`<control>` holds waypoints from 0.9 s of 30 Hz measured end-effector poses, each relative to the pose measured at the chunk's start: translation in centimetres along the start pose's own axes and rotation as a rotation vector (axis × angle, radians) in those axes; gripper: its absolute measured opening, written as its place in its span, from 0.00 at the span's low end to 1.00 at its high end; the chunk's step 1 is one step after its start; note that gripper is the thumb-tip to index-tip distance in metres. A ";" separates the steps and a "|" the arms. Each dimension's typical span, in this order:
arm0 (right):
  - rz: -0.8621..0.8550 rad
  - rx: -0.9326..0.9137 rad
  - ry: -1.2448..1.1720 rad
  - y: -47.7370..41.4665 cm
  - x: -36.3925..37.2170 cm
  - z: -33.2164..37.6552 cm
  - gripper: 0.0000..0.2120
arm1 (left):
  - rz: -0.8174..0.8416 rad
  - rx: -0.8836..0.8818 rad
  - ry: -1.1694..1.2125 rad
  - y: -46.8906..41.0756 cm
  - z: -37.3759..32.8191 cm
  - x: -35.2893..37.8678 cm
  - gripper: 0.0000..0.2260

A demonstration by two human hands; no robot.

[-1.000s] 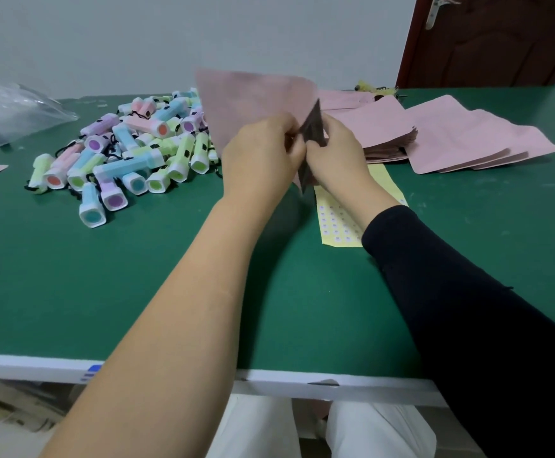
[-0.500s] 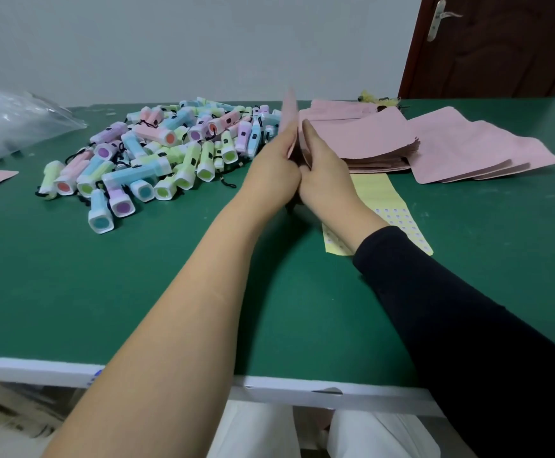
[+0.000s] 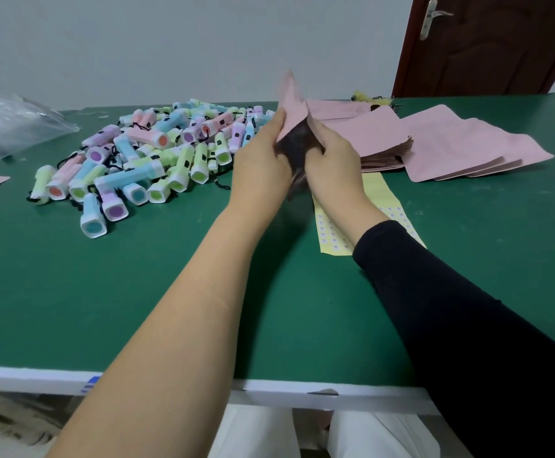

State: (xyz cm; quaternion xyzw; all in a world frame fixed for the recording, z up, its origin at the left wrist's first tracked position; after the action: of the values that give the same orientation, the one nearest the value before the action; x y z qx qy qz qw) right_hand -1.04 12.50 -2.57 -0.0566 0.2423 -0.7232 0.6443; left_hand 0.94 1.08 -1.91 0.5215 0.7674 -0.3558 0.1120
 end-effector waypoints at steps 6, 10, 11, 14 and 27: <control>0.013 0.038 0.048 -0.2 -0.2 -0.1 0.13 | 0.034 -0.089 0.030 0.0 0.7 0.0 0.29; 0.060 0.010 0.126 -0.2 -0.2 -0.1 0.18 | 0.088 -0.068 0.017 0.3 1.1 0.3 0.30; 0.039 0.026 0.098 -0.4 -0.9 -0.2 0.22 | 0.056 -0.110 0.074 -0.1 1.6 -0.4 0.32; 0.003 0.012 0.068 -0.3 -1.1 0.1 0.23 | 0.043 -0.166 0.143 -0.2 1.6 -0.9 0.28; 0.022 0.039 0.049 -0.2 -0.6 0.3 0.13 | 0.104 -0.106 0.252 0.5 -0.6 0.3 0.30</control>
State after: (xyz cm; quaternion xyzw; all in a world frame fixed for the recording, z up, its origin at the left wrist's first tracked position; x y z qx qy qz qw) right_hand -0.96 13.01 -2.05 -0.0237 0.2446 -0.7218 0.6470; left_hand 1.36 1.78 -1.90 0.5945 0.7650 -0.2401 0.0605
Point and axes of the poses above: each hand's wrist, its own y-axis away from the middle knuckle, its own x-axis out of the palm, z = x × y, the point moved 6 cm from there along -y, towards the middle knuckle, and after that the axes turned 7 degrees about -y, right-handed, at the moved point
